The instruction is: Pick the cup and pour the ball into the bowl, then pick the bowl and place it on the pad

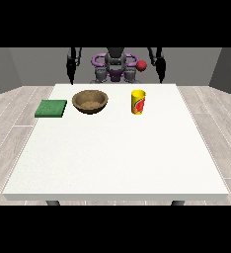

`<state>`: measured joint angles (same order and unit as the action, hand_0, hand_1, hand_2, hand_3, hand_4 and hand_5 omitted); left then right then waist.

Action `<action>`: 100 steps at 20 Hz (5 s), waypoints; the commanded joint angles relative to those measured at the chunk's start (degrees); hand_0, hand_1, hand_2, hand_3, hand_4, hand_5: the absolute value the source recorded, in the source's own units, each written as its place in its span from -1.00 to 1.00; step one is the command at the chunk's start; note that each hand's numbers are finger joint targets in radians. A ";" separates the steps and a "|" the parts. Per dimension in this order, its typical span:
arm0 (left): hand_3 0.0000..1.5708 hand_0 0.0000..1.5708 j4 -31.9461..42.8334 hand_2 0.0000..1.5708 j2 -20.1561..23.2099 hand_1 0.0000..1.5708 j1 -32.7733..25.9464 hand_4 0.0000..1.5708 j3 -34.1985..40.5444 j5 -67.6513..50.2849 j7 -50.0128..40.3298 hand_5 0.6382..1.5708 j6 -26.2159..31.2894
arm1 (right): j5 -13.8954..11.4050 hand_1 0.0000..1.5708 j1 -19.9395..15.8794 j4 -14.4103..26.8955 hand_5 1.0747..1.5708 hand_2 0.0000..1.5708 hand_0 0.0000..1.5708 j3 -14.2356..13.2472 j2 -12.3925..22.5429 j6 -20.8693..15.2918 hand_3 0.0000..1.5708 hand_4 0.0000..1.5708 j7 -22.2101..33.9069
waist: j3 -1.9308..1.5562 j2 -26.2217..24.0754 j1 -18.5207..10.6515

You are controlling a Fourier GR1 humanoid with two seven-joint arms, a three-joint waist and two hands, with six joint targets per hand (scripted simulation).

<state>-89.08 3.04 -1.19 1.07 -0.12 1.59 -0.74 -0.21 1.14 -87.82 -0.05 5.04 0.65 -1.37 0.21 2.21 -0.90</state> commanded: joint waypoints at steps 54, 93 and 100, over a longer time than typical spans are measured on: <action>-1.00 -1.00 40.70 -1.00 1.58 -1.00 27.78 -1.00 8.22 0.19 42.63 0.30 -6.20 | 12.68 -1.00 -20.12 19.13 0.95 -1.00 -1.00 -16.33 11.37 14.71 -1.00 -1.00 -22.68 | -0.19 15.41 6.66; 1.00 0.69 42.76 1.00 -2.70 0.69 42.01 0.30 -20.14 54.12 -7.91 1.00 -30.36 | 12.65 -1.00 -15.75 49.28 0.92 -1.00 -1.00 -24.21 23.20 22.01 -1.00 -1.00 -29.32 | -0.27 -4.73 -2.11; 0.95 -0.13 39.00 1.00 -3.02 -0.13 45.13 0.13 -29.41 62.27 -18.06 1.00 -27.10 | 12.65 -1.00 -19.26 52.99 0.92 -1.00 -1.00 -24.70 26.26 24.27 -1.00 -1.00 -30.49 | -0.31 -1.97 -0.99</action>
<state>-47.95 0.30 41.31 -23.77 58.07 -10.20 -30.07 12.25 -16.93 -37.66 -23.79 28.69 23.00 -30.31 -0.07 -1.64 -2.31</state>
